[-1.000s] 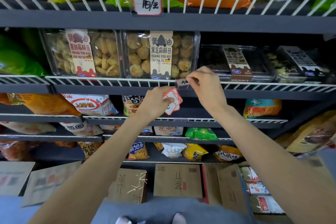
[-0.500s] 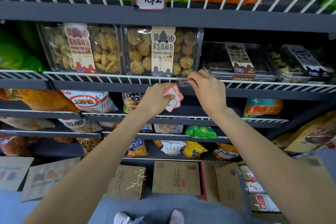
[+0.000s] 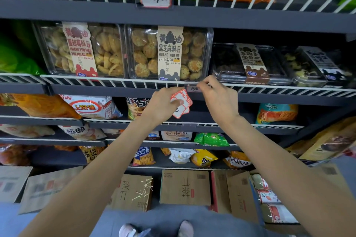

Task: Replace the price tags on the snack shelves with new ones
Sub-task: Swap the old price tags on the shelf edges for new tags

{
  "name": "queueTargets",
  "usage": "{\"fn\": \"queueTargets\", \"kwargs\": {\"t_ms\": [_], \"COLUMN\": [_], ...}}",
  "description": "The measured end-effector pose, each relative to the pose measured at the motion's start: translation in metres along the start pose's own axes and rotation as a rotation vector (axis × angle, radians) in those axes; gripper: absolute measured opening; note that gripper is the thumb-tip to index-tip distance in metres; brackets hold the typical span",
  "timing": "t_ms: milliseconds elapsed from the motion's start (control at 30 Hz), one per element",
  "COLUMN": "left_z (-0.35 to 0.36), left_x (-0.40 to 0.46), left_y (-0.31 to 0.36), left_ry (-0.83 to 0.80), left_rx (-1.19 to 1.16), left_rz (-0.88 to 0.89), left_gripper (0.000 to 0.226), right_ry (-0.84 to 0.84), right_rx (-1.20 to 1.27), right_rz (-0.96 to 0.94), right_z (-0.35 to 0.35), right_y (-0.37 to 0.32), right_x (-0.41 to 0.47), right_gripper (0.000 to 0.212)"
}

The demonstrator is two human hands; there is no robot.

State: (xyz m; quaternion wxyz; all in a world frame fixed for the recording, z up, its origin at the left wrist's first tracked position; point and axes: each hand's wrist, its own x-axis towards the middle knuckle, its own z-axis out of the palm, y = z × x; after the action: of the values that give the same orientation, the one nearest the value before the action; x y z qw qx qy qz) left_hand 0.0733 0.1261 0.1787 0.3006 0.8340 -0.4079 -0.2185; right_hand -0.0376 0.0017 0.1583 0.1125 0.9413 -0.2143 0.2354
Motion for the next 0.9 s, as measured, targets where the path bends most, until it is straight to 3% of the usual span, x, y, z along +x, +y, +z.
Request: {"fn": "queueTargets", "kwargs": {"t_ms": [267,567,900], "left_z": [-0.003,-0.007,-0.010], "left_x": [0.001,0.000,-0.003], "left_y": [-0.003,-0.001,-0.003], "left_ry": [-0.036,-0.182,-0.095], "left_rx": [-0.177,-0.759,-0.946], "left_rz": [-0.026,-0.224,-0.269], "left_gripper": [0.033,0.024,0.020], "right_ry": [0.032,0.023,-0.023], "right_rx": [-0.059,-0.065,-0.045], "right_rz": [-0.079,-0.085,-0.072], "right_z": [0.004,0.002,0.002], "right_y": [0.000,0.000,0.000], "right_x": [-0.006,-0.006,-0.002], "right_gripper": [0.043,0.034,0.030]}}
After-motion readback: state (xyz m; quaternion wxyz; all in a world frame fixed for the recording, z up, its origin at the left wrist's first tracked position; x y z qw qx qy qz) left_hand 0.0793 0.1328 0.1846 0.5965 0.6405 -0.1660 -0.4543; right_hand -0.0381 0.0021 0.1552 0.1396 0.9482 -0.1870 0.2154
